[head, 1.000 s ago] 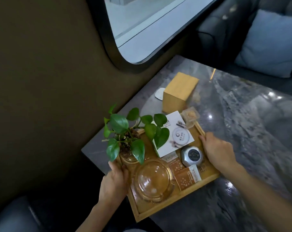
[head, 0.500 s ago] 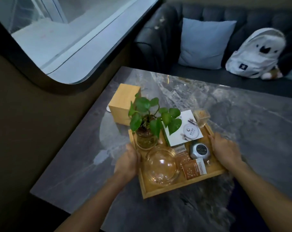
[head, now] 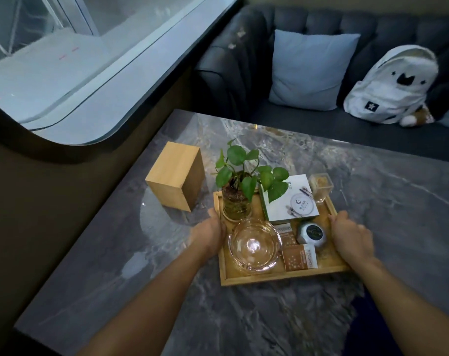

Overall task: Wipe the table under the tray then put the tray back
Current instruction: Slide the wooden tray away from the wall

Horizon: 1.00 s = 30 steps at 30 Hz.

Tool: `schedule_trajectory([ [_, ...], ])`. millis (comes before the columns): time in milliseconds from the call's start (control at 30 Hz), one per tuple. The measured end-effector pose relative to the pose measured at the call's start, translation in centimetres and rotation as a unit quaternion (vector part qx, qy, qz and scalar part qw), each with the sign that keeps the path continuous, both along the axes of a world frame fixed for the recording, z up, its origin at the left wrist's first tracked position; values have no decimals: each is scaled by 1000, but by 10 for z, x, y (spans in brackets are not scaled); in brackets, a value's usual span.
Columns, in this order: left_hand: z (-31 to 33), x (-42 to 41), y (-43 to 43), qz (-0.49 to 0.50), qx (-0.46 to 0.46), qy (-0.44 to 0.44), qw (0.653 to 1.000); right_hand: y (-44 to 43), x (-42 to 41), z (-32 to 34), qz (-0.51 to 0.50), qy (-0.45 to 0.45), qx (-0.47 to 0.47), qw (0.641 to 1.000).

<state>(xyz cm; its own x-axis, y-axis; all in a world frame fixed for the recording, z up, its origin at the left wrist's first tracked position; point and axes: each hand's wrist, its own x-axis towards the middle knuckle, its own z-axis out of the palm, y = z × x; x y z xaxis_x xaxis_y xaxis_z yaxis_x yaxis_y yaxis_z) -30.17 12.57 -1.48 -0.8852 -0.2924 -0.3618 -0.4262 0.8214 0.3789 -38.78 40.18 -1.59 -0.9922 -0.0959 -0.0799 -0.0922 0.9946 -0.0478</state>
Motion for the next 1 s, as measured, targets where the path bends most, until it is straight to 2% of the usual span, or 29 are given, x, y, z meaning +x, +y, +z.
schedule_trajectory([
  [100, -6, -4, 1, -1, -10, -15, 1000, 0, -1, -6, 13, -3, 23, 1000],
  [400, -14, -4, -4, 4, -12, -7, 1000, 1, 6, -9, -10, 4, -18, 1000],
  [567, -5, 1, -12, 21, -24, -12, 999, 7, 15, 2, -57, -56, -60, 995],
  [700, -1, 19, -12, 40, 8, 31, 999, 18, 34, 13, -61, -75, -83, 992],
  [800, -4, 38, -9, 62, 35, 75, 995, 24, 57, 18, -59, -54, -104, 991],
  [1000, -22, 80, 0, 3, 5, 79, 997, 36, 107, 20, -81, -61, -91, 991],
])
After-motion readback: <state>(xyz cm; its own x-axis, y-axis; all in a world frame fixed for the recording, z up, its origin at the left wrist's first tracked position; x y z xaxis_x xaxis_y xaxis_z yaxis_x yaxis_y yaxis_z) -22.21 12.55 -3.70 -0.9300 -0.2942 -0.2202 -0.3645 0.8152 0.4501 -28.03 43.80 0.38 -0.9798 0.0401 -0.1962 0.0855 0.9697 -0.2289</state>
